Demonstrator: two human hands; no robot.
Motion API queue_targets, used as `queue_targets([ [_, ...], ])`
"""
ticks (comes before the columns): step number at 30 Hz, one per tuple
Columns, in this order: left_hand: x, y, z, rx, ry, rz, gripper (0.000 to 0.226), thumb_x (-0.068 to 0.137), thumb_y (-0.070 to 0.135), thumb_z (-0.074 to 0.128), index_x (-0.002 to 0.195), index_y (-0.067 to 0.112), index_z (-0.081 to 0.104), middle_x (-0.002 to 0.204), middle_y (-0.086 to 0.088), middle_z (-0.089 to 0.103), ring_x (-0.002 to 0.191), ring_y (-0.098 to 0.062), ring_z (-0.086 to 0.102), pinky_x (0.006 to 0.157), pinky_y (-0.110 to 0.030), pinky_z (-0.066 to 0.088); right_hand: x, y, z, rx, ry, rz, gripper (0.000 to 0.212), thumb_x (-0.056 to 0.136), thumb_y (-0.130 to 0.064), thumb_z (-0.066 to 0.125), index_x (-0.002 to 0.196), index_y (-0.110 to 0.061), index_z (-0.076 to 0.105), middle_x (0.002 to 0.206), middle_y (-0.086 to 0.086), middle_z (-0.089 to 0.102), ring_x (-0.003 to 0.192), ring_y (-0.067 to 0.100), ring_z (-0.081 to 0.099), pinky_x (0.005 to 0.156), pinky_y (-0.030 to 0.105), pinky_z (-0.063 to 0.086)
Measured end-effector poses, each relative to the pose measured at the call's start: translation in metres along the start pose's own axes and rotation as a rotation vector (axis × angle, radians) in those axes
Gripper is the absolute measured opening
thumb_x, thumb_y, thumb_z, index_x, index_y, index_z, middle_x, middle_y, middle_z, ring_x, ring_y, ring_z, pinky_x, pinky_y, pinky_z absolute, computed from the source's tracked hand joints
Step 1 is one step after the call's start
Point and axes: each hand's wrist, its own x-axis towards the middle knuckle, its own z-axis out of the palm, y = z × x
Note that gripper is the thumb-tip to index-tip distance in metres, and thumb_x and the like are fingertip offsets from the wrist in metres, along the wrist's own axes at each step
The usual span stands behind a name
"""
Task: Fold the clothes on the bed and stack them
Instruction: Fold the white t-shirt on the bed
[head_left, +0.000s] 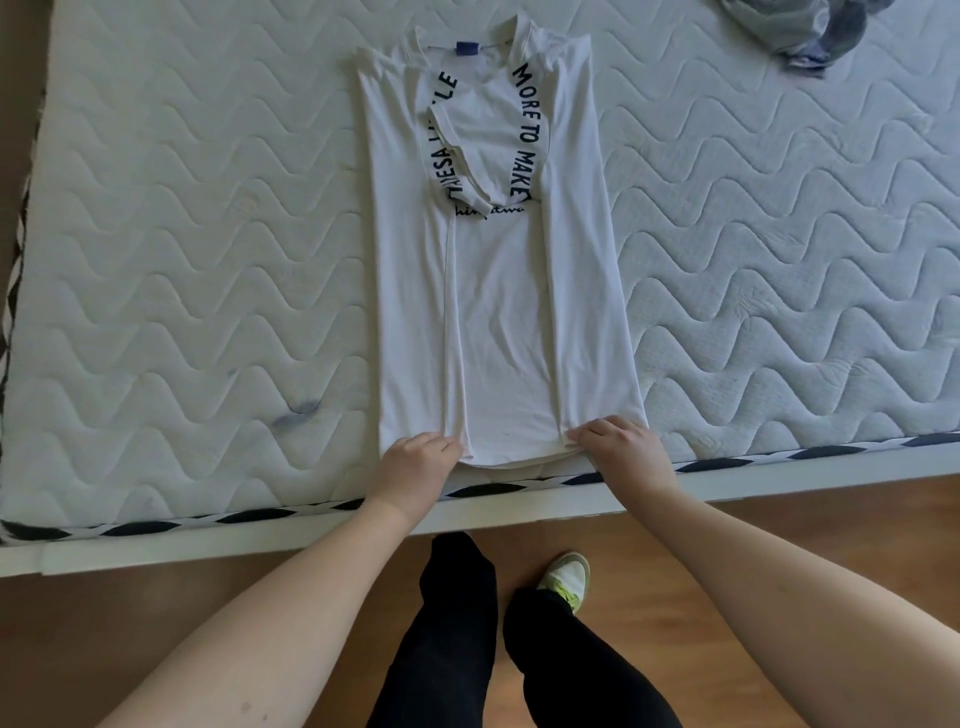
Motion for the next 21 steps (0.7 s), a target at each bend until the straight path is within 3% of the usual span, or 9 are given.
queue_targets([
  [3,-0.013,0.011,-0.006,-0.04,-0.029,-0.045,0.053,0.032,-0.02,0.08,0.077,0.008,0.076,0.062,-0.004,0.067,0.055,-0.021,0.066,0.044,-0.024,0.052,-0.014,-0.009,-0.01,0.019,-0.059,0.02,0.049,0.054,0.02,0.073,0.092,-0.01,0.077,0.078,0.005,0.072,0.067,0.031,0.067,0.054,0.035,0.054],
  [5,-0.024,0.02,-0.012,-0.043,-0.08,-0.066,0.054,0.032,-0.018,0.082,0.078,0.009,0.076,0.066,-0.002,0.068,0.058,-0.02,0.066,0.045,-0.023,0.052,-0.025,-0.016,-0.018,0.029,-0.142,0.034,0.049,0.066,0.017,0.062,0.105,-0.01,0.075,0.09,0.007,0.072,0.08,0.033,0.066,0.066,0.039,0.054],
  [7,-0.032,0.029,-0.017,-0.036,-0.143,-0.096,0.053,0.053,-0.016,0.078,0.099,0.01,0.073,0.087,-0.002,0.07,0.079,-0.021,0.068,0.062,-0.026,0.055,-0.038,-0.02,-0.028,0.014,-0.232,0.045,0.053,0.076,0.012,0.053,0.119,-0.014,0.068,0.105,0.005,0.069,0.095,0.032,0.062,0.079,0.039,0.049],
  [9,-0.041,0.033,-0.019,-0.044,-0.237,-0.143,0.053,0.081,-0.01,0.057,0.128,0.014,0.058,0.118,0.0,0.061,0.111,-0.021,0.056,0.086,-0.031,0.048,-0.049,-0.025,-0.042,0.031,-0.227,0.046,0.054,0.076,0.011,0.052,0.121,-0.014,0.067,0.108,0.005,0.069,0.097,0.032,0.061,0.082,0.04,0.048],
  [11,-0.05,0.038,-0.025,-0.081,-0.294,-0.187,0.054,0.087,-0.008,0.045,0.134,0.019,0.05,0.126,0.002,0.054,0.118,-0.018,0.047,0.09,-0.031,0.044,-0.058,-0.032,-0.058,0.044,-0.187,0.044,0.051,0.073,0.013,0.056,0.116,-0.012,0.071,0.101,0.008,0.07,0.089,0.034,0.064,0.078,0.042,0.051],
  [16,-0.063,0.062,-0.06,-0.12,-0.327,-0.224,0.035,0.09,-0.002,0.044,0.116,0.016,0.058,0.111,-0.001,0.056,0.104,-0.019,0.053,0.076,-0.03,0.046,-0.073,-0.043,-0.101,0.004,-0.259,0.066,0.049,0.083,0.003,0.048,0.121,-0.021,0.067,0.108,0.003,0.068,0.097,0.029,0.06,0.084,0.038,0.046],
  [19,-0.072,0.084,-0.087,-0.058,-0.428,-0.274,0.014,0.089,0.007,0.043,0.085,0.019,0.051,0.084,0.0,0.052,0.076,-0.021,0.053,0.053,-0.028,0.029,-0.083,-0.053,-0.132,-0.002,-0.398,0.149,0.046,0.085,-0.002,0.042,0.113,-0.028,0.068,0.107,-0.002,0.065,0.101,0.023,0.06,0.076,0.031,0.045],
  [21,-0.083,0.102,-0.102,-0.055,-0.485,-0.271,0.014,0.085,0.011,0.044,0.077,0.022,0.043,0.075,0.004,0.042,0.067,-0.017,0.042,0.052,-0.029,0.023,-0.092,-0.059,-0.15,0.018,-0.45,0.191,0.046,0.084,-0.002,0.041,0.107,-0.03,0.07,0.106,-0.002,0.065,0.1,0.022,0.06,0.071,0.028,0.041],
])
